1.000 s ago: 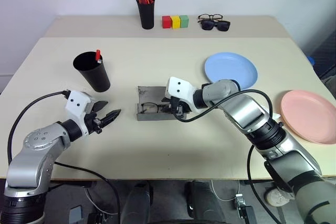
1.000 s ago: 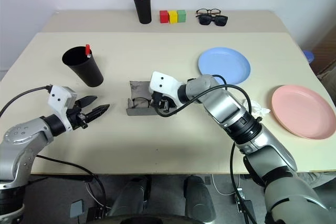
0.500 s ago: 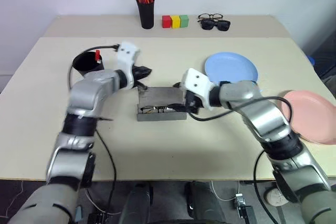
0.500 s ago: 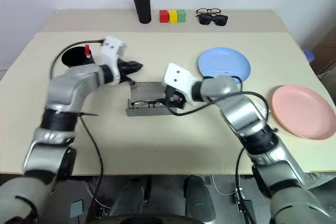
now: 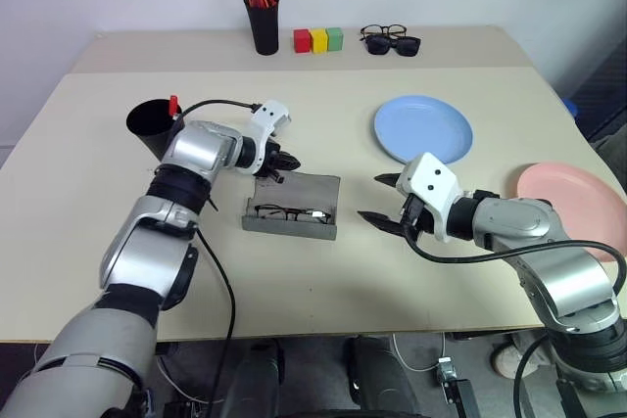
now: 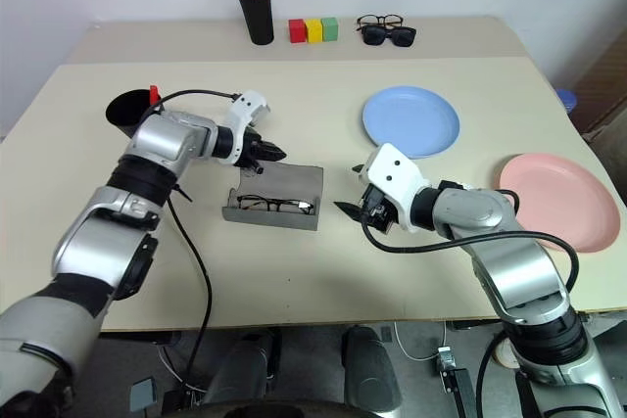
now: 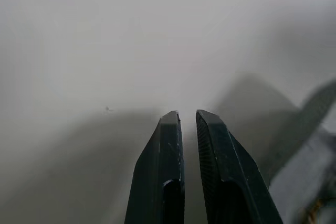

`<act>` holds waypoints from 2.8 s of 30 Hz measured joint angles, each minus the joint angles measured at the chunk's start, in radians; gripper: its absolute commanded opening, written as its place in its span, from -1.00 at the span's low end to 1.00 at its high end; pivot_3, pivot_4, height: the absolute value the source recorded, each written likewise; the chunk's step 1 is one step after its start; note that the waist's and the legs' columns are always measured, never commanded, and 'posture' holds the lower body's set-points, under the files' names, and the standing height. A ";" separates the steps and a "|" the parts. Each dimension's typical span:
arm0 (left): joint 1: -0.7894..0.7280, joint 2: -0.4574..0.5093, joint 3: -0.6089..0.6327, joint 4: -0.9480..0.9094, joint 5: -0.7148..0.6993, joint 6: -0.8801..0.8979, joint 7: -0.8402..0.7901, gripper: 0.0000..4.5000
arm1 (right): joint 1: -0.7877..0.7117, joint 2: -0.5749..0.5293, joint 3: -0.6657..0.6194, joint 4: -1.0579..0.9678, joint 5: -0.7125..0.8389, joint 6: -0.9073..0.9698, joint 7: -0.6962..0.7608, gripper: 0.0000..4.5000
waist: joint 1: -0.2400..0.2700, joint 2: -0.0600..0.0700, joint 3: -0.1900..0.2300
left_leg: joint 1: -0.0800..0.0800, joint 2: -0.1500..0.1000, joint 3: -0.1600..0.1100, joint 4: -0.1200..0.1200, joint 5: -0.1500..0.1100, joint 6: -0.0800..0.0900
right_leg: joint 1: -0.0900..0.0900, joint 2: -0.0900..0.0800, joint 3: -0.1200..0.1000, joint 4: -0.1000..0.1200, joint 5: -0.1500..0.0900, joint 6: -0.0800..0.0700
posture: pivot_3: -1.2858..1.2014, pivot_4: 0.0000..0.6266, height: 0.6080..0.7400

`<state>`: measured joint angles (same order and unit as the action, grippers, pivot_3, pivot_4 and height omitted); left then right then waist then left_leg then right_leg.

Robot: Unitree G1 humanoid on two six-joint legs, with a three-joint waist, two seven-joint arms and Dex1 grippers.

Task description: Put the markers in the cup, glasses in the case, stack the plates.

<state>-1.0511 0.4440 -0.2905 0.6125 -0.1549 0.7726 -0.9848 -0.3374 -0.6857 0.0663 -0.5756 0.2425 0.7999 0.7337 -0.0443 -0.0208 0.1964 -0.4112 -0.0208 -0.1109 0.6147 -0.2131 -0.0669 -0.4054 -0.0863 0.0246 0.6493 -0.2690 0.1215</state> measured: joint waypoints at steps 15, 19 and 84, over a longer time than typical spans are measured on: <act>0.609 0.260 0.144 -0.894 -0.150 -0.022 -0.080 -0.79 | -0.221 0.003 0.168 0.609 -0.325 -0.256 -0.222 0.52 | 0.001 0.002 0.000 | 0.002 0.000 0.003 0.000 0.000 0.000 | 0.001 -0.001 0.002 -0.001 0.000 -0.001 | 0.03 -0.52 1.00; 0.683 0.130 0.258 -0.897 -0.188 -0.150 0.035 -0.83 | -0.291 0.034 0.225 0.826 -0.425 -0.407 -0.275 -0.06 | 0.006 0.001 0.000 | 0.001 0.000 0.002 0.001 0.000 0.000 | 0.001 -0.001 0.001 -0.001 0.000 -0.001 | 0.03 -0.52 1.00; 0.504 -0.043 0.149 -0.612 -0.224 -0.407 0.036 -0.83 | 0.347 -0.413 -0.248 0.121 -0.606 0.034 -0.075 0.69 | 0.022 0.006 -0.002 | 0.004 0.000 0.002 0.002 -0.001 0.001 | 0.006 -0.001 0.001 -0.003 0.000 0.000 | 0.03 -0.52 1.00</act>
<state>-0.5471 0.4010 -0.1411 0.0000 -0.3790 0.3654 -0.9485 0.0100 -1.0989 -0.1814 -0.4548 -0.3636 0.8338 0.6587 -0.0218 -0.0152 0.1944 -0.4074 -0.0206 -0.1087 0.6166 -0.2137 -0.0657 -0.3995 -0.0872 0.0255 0.6463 -0.2692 0.1212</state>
